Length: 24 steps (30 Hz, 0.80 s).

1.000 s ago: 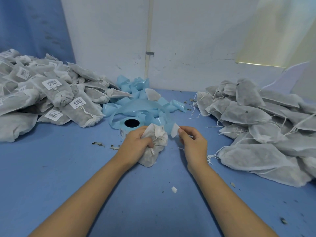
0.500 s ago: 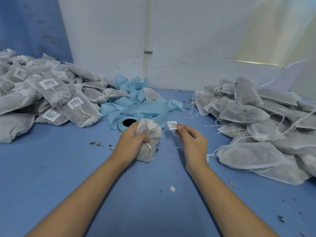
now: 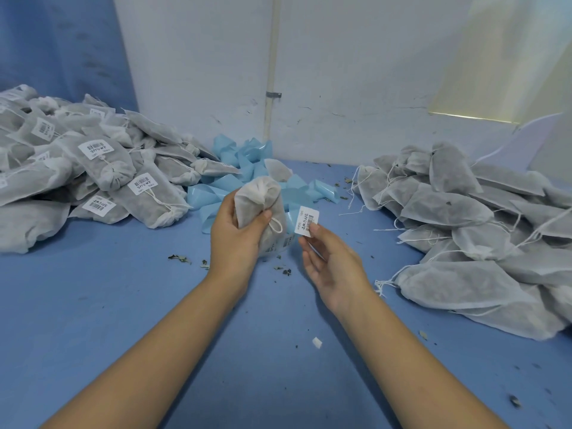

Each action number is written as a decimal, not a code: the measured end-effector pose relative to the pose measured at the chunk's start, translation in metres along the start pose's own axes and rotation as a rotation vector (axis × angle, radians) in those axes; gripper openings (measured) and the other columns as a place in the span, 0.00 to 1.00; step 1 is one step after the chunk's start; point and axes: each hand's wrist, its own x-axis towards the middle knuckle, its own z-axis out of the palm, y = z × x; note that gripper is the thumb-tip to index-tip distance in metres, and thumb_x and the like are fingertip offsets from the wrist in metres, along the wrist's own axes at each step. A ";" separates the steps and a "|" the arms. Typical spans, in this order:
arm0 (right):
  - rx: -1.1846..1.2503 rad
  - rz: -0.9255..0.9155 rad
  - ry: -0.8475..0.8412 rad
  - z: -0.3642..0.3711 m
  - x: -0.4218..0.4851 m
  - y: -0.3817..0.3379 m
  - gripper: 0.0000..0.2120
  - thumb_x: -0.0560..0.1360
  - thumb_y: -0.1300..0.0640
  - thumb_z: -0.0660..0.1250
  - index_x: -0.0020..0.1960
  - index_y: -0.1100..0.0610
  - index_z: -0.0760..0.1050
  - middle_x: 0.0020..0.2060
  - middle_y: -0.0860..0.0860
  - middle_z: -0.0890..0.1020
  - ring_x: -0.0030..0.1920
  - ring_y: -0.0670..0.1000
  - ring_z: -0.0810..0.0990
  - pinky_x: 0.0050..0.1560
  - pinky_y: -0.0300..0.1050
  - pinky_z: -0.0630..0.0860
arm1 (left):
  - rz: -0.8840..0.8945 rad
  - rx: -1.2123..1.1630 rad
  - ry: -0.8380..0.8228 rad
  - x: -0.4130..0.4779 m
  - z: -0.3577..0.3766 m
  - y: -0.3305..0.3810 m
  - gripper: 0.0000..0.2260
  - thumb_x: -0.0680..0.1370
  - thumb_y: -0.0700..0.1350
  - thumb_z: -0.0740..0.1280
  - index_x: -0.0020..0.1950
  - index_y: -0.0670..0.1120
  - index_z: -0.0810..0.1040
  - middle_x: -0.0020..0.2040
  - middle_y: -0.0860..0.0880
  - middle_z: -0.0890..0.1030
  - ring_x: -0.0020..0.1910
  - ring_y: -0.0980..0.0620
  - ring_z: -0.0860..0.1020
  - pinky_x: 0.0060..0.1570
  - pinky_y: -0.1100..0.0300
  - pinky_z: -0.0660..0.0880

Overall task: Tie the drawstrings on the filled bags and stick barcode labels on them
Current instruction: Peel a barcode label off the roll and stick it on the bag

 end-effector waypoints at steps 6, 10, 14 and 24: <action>-0.011 0.118 -0.129 0.013 -0.010 0.011 0.05 0.73 0.60 0.71 0.48 0.59 0.79 0.36 0.50 0.85 0.37 0.46 0.85 0.33 0.34 0.78 | 0.026 -0.012 0.020 0.001 0.000 0.003 0.13 0.72 0.37 0.72 0.52 0.51 0.77 0.48 0.53 0.82 0.45 0.60 0.80 0.47 0.64 0.75; -0.071 0.134 -0.155 0.012 -0.010 0.014 0.05 0.74 0.59 0.70 0.49 0.59 0.79 0.39 0.50 0.86 0.38 0.45 0.85 0.35 0.34 0.79 | -0.027 -0.084 -0.001 -0.001 0.003 0.005 0.12 0.73 0.36 0.71 0.47 0.53 0.78 0.43 0.56 0.84 0.45 0.56 0.81 0.49 0.57 0.78; -0.245 0.096 -0.176 0.010 -0.010 0.013 0.07 0.74 0.53 0.71 0.48 0.57 0.80 0.39 0.50 0.86 0.39 0.46 0.85 0.38 0.35 0.80 | -0.103 -0.153 -0.095 -0.002 0.004 0.009 0.10 0.73 0.35 0.70 0.48 0.50 0.79 0.44 0.52 0.85 0.45 0.53 0.82 0.47 0.57 0.78; -0.408 -0.208 -0.237 0.002 -0.002 0.010 0.13 0.71 0.66 0.71 0.54 0.57 0.77 0.44 0.51 0.85 0.45 0.49 0.83 0.49 0.41 0.79 | -0.202 -0.070 -0.231 -0.003 0.001 0.013 0.09 0.74 0.34 0.68 0.53 0.42 0.78 0.43 0.47 0.83 0.38 0.53 0.82 0.35 0.63 0.78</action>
